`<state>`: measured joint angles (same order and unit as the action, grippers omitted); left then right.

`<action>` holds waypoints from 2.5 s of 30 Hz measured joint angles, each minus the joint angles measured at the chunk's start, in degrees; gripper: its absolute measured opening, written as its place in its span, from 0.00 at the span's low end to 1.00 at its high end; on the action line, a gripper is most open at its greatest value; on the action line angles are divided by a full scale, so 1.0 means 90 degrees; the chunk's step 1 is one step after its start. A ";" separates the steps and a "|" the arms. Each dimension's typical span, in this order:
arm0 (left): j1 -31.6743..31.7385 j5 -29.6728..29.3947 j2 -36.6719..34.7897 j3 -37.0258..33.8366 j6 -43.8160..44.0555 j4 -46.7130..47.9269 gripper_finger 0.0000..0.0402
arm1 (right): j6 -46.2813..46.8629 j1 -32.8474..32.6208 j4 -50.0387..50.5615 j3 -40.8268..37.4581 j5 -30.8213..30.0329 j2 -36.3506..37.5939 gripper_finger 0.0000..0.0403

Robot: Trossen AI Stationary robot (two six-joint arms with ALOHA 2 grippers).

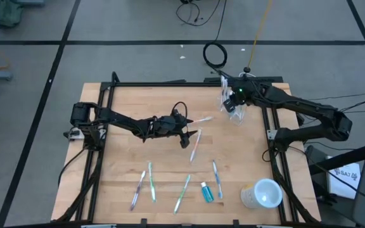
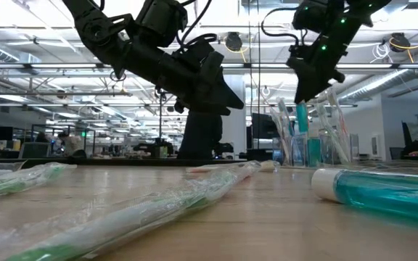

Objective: Pick & Place toothbrushing station
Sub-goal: Put the top blue mouthwash into the transparent organizer, then put the top orange toothbrush into the transparent organizer

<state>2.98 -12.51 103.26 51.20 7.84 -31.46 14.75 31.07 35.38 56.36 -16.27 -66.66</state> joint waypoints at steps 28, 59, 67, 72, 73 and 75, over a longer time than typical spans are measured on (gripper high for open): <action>-0.0009 -0.0001 0.0000 0.0000 0.0220 0.0043 0.66 | 0.0191 0.0007 -0.1922 -0.1729 -0.0013 0.0025 0.35; -0.0007 -0.0001 0.0000 -0.0002 0.0221 0.0051 0.66 | -0.0418 -0.2479 -0.3045 -0.1729 0.1328 0.0467 0.42; -0.0007 -0.0002 0.0001 -0.0002 0.0220 0.0075 0.66 | -0.0386 -0.3406 -0.3011 -0.1729 0.1328 -0.0440 0.42; -0.0007 0.0000 0.0002 -0.0002 0.0219 0.0197 0.66 | -0.0273 -0.3796 -0.2993 -0.1729 0.1337 -0.0700 0.42; -0.0007 -0.0002 0.0002 -0.0002 0.0213 0.0205 0.66 | -0.0200 -0.3853 -0.2964 -0.1729 0.1351 -0.0716 0.42; -0.0007 -0.0001 0.0001 -0.0002 0.0213 0.0237 0.66 | -0.0042 -0.3938 -0.2935 -0.1729 0.1552 -0.0725 0.42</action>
<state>2.92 -12.52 103.28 51.18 9.76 -29.33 14.37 -4.37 8.97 40.80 -2.31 -73.19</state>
